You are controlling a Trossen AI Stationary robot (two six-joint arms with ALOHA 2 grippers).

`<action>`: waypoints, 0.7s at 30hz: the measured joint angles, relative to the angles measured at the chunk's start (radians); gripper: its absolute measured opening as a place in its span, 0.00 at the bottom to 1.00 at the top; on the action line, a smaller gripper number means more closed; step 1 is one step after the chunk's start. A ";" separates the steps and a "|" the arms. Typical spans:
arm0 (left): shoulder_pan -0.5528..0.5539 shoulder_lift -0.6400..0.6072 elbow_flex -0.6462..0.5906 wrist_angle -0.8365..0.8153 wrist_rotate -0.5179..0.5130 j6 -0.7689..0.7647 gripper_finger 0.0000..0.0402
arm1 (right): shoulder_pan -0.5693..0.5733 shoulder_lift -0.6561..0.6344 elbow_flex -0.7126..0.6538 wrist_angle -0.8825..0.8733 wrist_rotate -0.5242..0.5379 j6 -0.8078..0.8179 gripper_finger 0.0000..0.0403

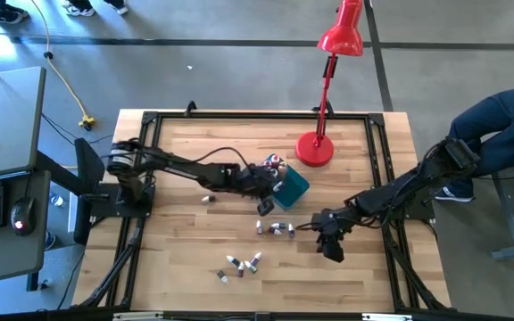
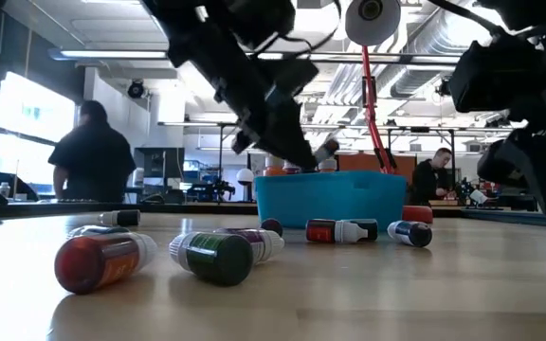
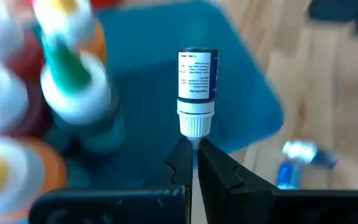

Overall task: Pick & Place food coloring
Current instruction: Put the small food coloring bottle into the blue container

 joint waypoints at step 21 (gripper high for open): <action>-0.002 0.038 0.403 -0.732 0.086 0.122 0.25 | -0.001 0.000 0.000 0.094 0.283 -0.132 0.44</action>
